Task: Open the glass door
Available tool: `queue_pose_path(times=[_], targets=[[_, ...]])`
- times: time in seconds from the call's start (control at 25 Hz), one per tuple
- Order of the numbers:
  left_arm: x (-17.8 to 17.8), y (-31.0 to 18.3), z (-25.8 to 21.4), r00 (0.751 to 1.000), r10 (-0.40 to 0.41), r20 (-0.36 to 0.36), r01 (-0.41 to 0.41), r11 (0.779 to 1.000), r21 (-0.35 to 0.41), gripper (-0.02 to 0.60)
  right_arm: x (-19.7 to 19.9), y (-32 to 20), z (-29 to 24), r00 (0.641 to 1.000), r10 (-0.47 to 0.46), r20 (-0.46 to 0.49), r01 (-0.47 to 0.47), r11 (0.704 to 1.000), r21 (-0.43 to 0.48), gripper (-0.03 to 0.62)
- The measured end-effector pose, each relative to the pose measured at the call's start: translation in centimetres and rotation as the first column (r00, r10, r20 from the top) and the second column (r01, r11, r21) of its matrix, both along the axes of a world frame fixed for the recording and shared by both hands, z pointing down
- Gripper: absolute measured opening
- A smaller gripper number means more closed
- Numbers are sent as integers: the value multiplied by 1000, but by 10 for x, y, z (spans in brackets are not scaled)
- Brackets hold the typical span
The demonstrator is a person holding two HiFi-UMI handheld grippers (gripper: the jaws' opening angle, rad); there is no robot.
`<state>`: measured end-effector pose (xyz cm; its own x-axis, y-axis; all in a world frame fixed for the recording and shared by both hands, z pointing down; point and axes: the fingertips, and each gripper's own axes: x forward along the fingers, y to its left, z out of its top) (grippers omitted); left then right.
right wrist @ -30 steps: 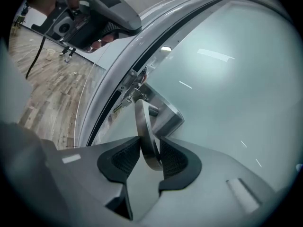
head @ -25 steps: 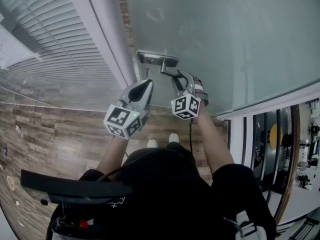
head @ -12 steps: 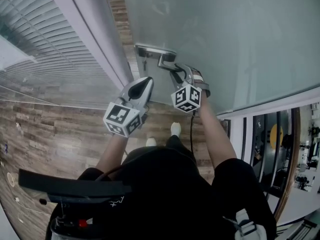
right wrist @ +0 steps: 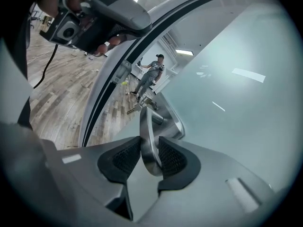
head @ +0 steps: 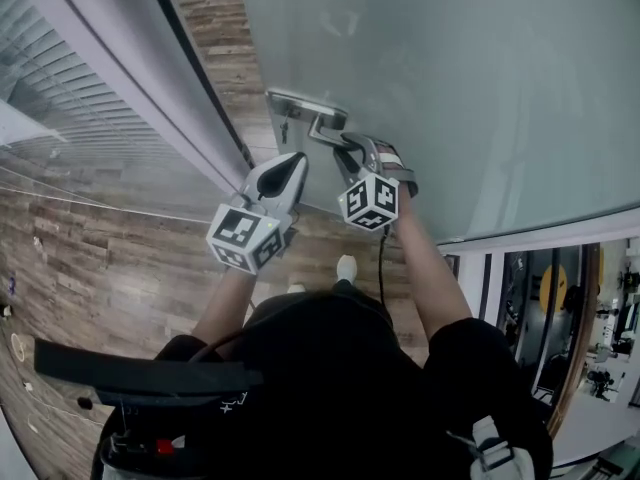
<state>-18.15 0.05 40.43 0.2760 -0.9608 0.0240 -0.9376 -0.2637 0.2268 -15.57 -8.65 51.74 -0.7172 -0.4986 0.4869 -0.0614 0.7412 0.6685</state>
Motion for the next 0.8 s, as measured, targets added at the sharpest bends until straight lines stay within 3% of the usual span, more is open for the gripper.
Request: queue_pose_path(times=[0.12,0.32,0.64,0.8], targets=[[-3,-19,-17,1000,-5,10,5,1000,4,0,-6,-17,-14,1000,-10,-2,10,1000,-16,118],[1,-11,-10,1000,-20,13,20,1000,15,0,-6,-12,-10,1000,-17,8,17,999,-28,115],[-1,-24,-12,999,-43,24,43,999,12,0,-12,-22,-22,994,-7,111,17,996,-91,113],[1,-32,-9,997,-67,30,67,998,2,0,-12,-28,-26,986,0,164,27,986,-162,64]])
